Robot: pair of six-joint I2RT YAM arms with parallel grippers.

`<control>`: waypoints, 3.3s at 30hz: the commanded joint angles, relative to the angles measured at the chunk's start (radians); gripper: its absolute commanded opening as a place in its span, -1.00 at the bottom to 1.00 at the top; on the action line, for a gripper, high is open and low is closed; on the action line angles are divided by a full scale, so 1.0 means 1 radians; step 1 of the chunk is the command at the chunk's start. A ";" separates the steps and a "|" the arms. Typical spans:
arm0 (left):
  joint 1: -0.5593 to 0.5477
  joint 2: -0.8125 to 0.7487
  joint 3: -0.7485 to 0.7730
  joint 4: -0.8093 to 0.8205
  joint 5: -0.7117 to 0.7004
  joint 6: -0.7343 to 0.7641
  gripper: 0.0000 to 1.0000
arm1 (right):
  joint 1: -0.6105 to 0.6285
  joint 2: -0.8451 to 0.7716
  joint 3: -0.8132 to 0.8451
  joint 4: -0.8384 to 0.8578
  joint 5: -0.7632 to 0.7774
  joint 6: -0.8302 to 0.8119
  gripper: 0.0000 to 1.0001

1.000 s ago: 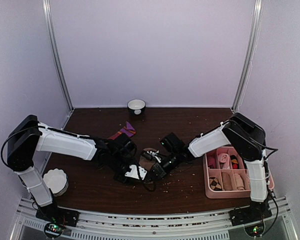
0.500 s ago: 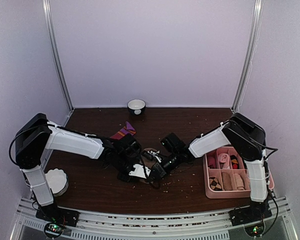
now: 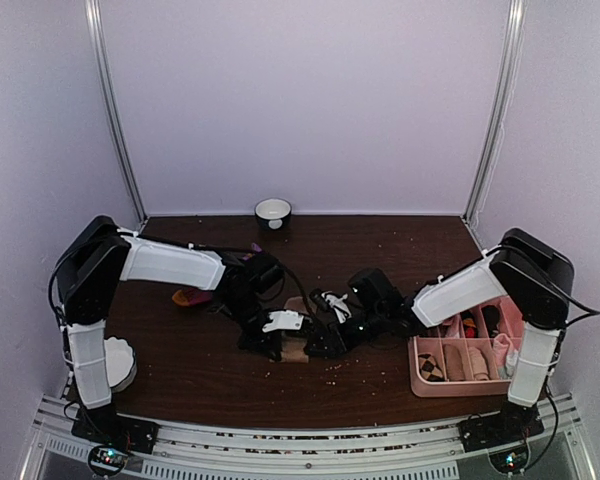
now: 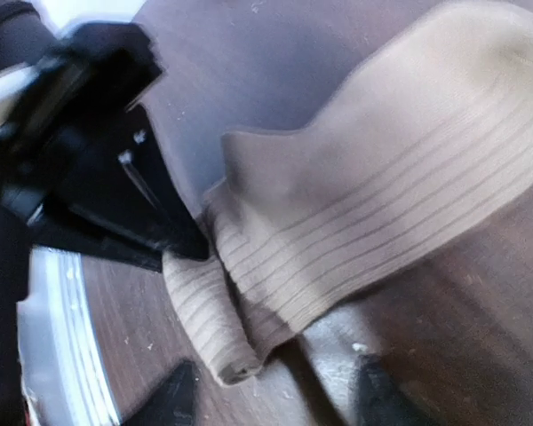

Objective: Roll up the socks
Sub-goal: Roll the sock at the center of the board.

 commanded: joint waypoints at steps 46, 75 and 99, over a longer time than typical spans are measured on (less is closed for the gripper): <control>0.184 0.496 0.441 -0.585 0.172 -0.144 -1.00 | 0.358 -0.033 -0.049 0.159 0.664 -0.768 -0.03; 0.176 0.324 0.360 -0.422 0.178 -0.110 0.08 | 0.253 0.090 0.070 -0.035 0.480 -0.712 -1.00; 0.113 -0.346 -0.189 0.079 -0.016 0.069 0.89 | 0.036 0.292 0.265 -0.440 -0.088 -0.295 -1.00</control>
